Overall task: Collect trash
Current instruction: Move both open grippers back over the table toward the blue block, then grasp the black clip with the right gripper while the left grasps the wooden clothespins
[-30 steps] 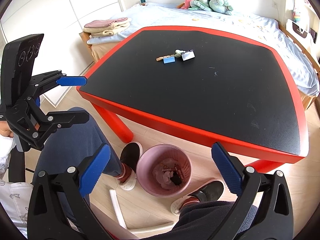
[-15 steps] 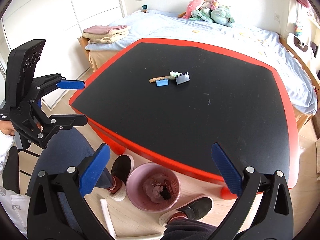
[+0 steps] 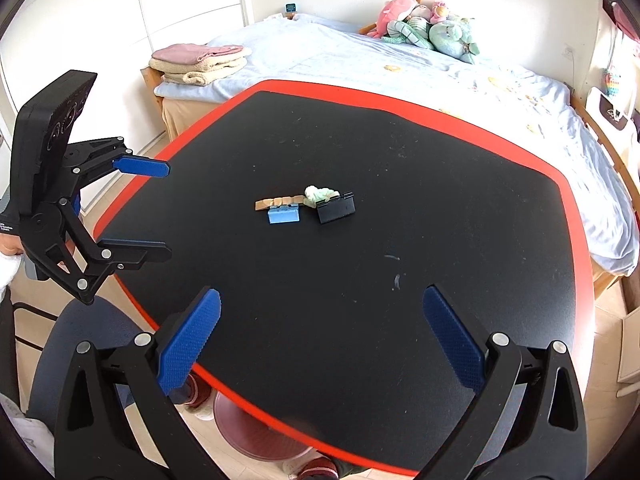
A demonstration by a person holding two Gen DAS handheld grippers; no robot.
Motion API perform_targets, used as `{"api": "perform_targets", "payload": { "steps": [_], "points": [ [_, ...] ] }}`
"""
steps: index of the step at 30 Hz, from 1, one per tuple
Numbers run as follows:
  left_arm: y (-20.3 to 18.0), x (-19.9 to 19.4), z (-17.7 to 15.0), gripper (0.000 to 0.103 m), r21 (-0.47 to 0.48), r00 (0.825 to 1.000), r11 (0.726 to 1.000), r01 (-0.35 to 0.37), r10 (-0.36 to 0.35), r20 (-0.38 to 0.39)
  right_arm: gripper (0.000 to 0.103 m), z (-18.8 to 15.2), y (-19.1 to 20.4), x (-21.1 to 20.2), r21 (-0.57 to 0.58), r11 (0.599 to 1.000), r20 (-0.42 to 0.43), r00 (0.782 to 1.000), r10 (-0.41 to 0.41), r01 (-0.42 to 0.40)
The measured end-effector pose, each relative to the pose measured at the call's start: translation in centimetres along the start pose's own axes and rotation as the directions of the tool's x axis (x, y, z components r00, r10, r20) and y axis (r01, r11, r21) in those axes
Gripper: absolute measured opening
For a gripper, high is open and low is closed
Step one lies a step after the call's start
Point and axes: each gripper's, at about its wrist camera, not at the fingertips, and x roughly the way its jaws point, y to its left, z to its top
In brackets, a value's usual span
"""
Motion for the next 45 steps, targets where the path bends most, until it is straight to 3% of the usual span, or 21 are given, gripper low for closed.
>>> {"api": "perform_targets", "payload": {
  "steps": [17, 27, 32, 37, 40, 45],
  "points": [
    [4.0, 7.2, 1.5, 0.092, 0.083, 0.998, 0.996, 0.022, -0.017, -0.062, 0.098, 3.4, -2.2, 9.7, -0.048, 0.999, -0.074, 0.997, 0.016, -0.02],
    [4.1, 8.4, 2.1, 0.069, 0.111, 0.998, 0.993, 0.045, -0.04, -0.048, 0.07, 4.6, -2.1, 13.4, -0.103, 0.994, -0.087, 0.996, 0.019, -0.028],
    [3.7, 8.4, 2.3, 0.052, 0.112, 0.998, 0.992, 0.063, -0.059, -0.034, 0.062, 5.0, -1.9, 14.0, -0.116, 0.992, -0.063, 0.997, 0.038, -0.045],
    [3.5, 8.3, 2.5, 0.021, 0.101, 0.998, 0.993, 0.062, -0.059, -0.033, 0.04, 5.3, -1.6, 14.0, -0.134, 0.989, -0.048, 0.998, 0.05, -0.056],
    [3.5, 8.3, 2.6, 0.012, 0.097, 0.998, 0.993, 0.061, -0.057, -0.039, 0.04, 5.4, -1.6, 14.0, -0.134, 0.989, -0.047, 0.998, 0.049, -0.055],
    [3.5, 8.1, 2.4, 0.012, 0.067, 0.997, 0.996, 0.057, -0.054, -0.046, 0.04, 5.3, -1.9, 13.6, -0.119, 0.992, -0.042, 0.998, 0.042, -0.046]
  ]
}}
